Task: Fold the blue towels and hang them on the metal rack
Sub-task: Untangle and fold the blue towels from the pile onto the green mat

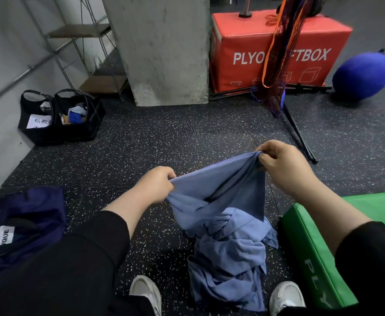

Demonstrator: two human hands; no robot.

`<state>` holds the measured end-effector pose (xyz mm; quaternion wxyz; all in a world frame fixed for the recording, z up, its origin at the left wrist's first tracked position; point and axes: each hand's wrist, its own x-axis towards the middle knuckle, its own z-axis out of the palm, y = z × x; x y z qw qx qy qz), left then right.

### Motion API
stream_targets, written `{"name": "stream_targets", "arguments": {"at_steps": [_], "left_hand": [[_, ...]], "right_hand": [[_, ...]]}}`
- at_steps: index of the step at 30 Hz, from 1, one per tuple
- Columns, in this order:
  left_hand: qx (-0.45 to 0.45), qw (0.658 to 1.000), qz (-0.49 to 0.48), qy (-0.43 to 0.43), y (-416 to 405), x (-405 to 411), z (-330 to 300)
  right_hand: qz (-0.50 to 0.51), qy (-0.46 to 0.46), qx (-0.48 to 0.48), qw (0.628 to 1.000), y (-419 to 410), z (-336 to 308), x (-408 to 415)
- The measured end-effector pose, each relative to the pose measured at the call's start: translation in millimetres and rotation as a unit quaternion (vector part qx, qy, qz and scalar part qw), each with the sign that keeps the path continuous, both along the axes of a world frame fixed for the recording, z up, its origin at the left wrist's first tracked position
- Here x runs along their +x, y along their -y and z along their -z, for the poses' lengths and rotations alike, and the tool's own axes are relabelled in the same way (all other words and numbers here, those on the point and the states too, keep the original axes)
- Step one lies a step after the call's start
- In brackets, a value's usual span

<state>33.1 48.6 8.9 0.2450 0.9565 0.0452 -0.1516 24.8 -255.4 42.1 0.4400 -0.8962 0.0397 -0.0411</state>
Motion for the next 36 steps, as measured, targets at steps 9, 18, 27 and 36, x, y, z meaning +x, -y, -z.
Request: {"name": "stream_targets", "arguments": {"at_steps": [9,18,27,36], "left_hand": [[-0.094,0.991,-0.075,-0.057,-39.3,-14.5,-12.5],[-0.178,0.981,-0.058,-0.050,-41.4,-23.2,-20.7],[0.022,0.993,-0.105,-0.056,-45.2,-22.9,-21.1],[-0.359,0.909,-0.197,-0.078,-50.7,-22.3,-40.3]], "right_hand": [[0.044,-0.010,-0.019,0.999,26.4,7.4,-9.4],[0.039,-0.012,-0.012,0.999,36.0,18.4,-12.9],[0.028,-0.007,-0.089,0.996,42.8,31.5,-12.2],[0.051,-0.019,-0.152,0.987,49.2,33.9,-11.8]]}}
